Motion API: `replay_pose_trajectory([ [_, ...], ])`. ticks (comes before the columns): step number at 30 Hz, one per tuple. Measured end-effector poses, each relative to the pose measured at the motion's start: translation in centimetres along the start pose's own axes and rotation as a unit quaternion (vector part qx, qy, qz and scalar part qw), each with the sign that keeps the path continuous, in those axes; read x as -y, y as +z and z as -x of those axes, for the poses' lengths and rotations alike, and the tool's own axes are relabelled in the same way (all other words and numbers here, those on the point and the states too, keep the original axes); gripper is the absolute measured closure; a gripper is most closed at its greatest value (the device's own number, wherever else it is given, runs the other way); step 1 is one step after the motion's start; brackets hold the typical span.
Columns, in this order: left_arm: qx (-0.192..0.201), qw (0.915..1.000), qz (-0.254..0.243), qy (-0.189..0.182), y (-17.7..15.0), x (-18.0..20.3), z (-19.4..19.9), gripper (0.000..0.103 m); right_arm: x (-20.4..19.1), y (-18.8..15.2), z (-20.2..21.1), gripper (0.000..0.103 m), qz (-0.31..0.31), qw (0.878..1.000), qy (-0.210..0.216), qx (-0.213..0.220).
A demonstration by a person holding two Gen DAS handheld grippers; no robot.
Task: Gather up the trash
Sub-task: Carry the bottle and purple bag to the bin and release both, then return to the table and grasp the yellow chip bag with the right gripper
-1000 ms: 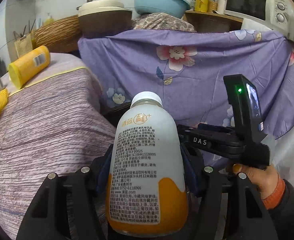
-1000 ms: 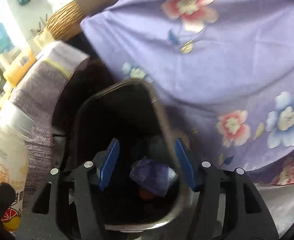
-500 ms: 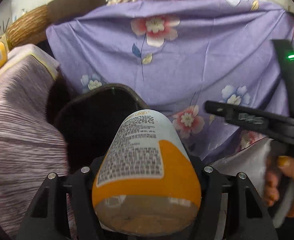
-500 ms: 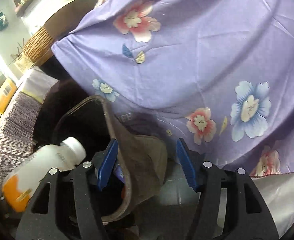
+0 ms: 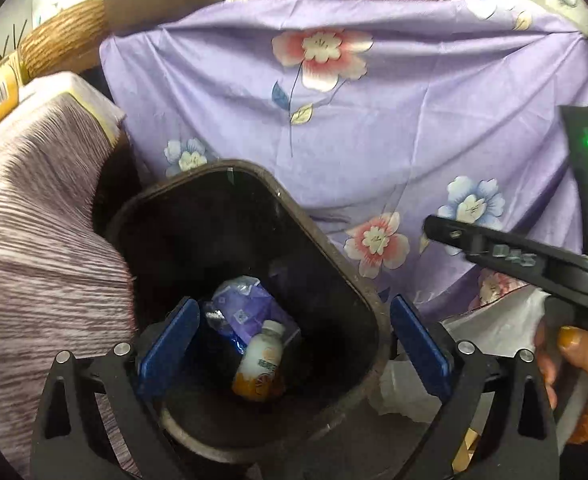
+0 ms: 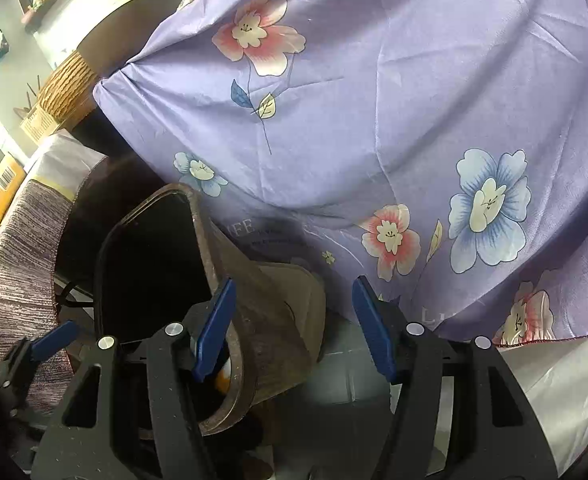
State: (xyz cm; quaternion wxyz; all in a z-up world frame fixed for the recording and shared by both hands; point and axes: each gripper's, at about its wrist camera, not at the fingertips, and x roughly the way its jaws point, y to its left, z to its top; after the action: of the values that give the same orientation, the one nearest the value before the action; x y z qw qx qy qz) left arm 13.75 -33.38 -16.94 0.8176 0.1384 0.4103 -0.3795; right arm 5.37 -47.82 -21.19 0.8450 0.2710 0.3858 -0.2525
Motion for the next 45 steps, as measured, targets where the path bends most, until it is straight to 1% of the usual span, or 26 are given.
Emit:
replay_pose_trajectory([
  [1, 0.004, 1.0, -0.002, 0.0, 0.0, 0.1, 0.6, 0.007, -0.1, 0.0, 0.0, 0.04, 0.001, 1.0, 0.0, 0.0],
  [2, 0.01, 0.9999, -0.003, 0.001, 0.0, 0.1, 1.5, 0.007, -0.2, 0.0, 0.0, 0.032, 0.001, 1.0, 0.0, 0.0],
  [3, 0.013, 0.9999, -0.002, 0.001, 0.1, 0.1, 2.0, 0.006, -0.3, 0.0, 0.1, 0.029, 0.001, 1.0, -0.001, 0.001],
  [7, 0.037, 0.9991, 0.012, -0.015, 0.4, -0.3, 5.7, 0.006, -1.4, 0.4, 0.7, 0.029, 0.009, 1.0, 0.009, 0.006],
  [10, 0.063, 0.9978, 0.014, -0.016, 0.4, -0.7, 8.8, 0.006, -3.0, 0.7, 1.5, 0.029, 0.019, 0.999, 0.033, 0.005],
  [15, 0.1, 0.9945, 0.03, 0.008, -0.1, -3.4, 14.2, 0.005, -8.4, 1.0, 3.6, 0.029, 0.065, 0.994, 0.08, 0.017],
  [17, 0.114, 0.9921, 0.046, 0.028, -0.7, -5.1, 16.4, 0.005, -11.0, 0.9, 4.4, 0.029, 0.086, 0.991, 0.105, 0.018],
  [18, 0.12, 0.9906, 0.053, 0.04, -1.0, -6.0, 17.3, 0.005, -12.6, 0.7, 4.8, 0.028, 0.1, 0.988, 0.119, 0.017],
  [20, 0.128, 0.9867, 0.07, 0.073, -2.0, -8.2, 19.2, 0.005, -15.4, 0.6, 5.3, 0.022, 0.122, 0.982, 0.142, 0.014],
  [22, 0.129, 0.9834, 0.086, 0.094, -2.6, -10.0, 20.2, 0.005, -18.6, 0.1, 5.9, 0.021, 0.146, 0.974, 0.175, 0.007],
  [23, 0.129, 0.981, 0.099, 0.106, -3.2, -11.2, 20.8, 0.005, -19.8, 0.0, 6.0, 0.021, 0.154, 0.971, 0.185, 0.005],
  [27, 0.128, 0.9691, 0.146, 0.152, -5.3, -15.5, 23.2, 0.005, -25.2, -0.9, 6.8, 0.021, 0.188, 0.953, 0.236, -0.007],
  [32, 0.117, 0.9517, 0.199, 0.202, -8.7, -21.2, 26.1, 0.005, -31.3, -1.7, 7.7, 0.021, 0.225, 0.931, 0.285, -0.025],
  [34, 0.112, 0.9456, 0.217, 0.215, -9.8, -22.9, 26.9, 0.005, -34.1, -2.1, 7.6, 0.021, 0.241, 0.922, 0.3, -0.039],
  [37, 0.109, 0.9378, 0.237, 0.229, -11.3, -24.8, 28.3, 0.005, -37.2, -2.5, 7.3, 0.021, 0.256, 0.913, 0.312, -0.053],
  [39, 0.111, 0.9335, 0.246, 0.236, -11.9, -26.0, 29.1, 0.005, -39.5, -2.6, 6.7, 0.021, 0.258, 0.907, 0.325, -0.073],
  [42, 0.112, 0.9309, 0.253, 0.239, -12.7, -27.1, 29.9, 0.005, -41.9, -2.8, 6.0, 0.022, 0.256, 0.901, 0.338, -0.093],
  [44, 0.108, 0.9317, 0.253, 0.237, -13.1, -27.2, 29.9, 0.005, -43.6, -3.0, 5.4, 0.029, 0.258, 0.898, 0.342, -0.103],
  [45, 0.106, 0.9328, 0.252, 0.235, -13.1, -27.2, 29.9, 0.005, -44.3, -3.1, 5.0, 0.031, 0.259, 0.897, 0.342, -0.107],
])
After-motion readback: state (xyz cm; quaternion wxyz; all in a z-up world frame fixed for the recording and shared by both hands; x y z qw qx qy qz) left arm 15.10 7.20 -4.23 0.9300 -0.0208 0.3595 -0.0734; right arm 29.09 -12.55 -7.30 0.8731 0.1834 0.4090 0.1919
